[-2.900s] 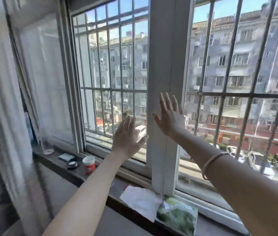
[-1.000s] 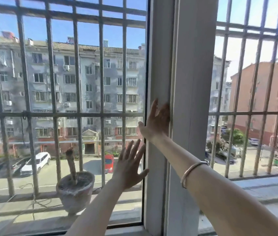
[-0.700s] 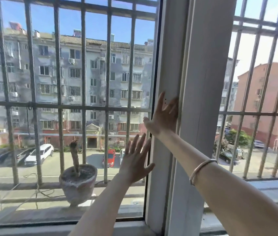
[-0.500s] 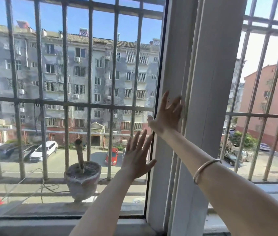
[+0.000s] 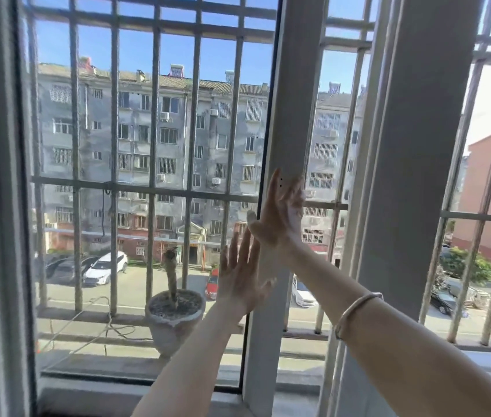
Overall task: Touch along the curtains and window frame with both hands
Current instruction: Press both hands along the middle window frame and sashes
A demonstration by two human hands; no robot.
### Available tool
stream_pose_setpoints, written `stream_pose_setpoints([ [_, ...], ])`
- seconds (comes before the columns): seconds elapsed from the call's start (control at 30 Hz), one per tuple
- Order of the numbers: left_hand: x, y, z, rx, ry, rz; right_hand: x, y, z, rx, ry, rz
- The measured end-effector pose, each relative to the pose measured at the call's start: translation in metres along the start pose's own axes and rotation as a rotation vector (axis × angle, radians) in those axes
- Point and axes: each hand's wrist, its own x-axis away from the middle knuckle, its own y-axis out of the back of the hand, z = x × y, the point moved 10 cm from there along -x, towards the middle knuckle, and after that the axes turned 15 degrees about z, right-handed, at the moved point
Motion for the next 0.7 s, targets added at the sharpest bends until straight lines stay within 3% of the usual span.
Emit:
stream_pose_setpoints([
  [0.37, 0.018, 0.006, 0.07, 0.094, 0.262, -0.016, -0.007, -0.028, 0.053, -0.007, 0.287, -0.041],
  [0.7, 0.024, 0.004, 0.085, 0.055, 0.322, -0.098, -0.024, -0.024, 0.046, 0.042, 0.459, -0.166],
])
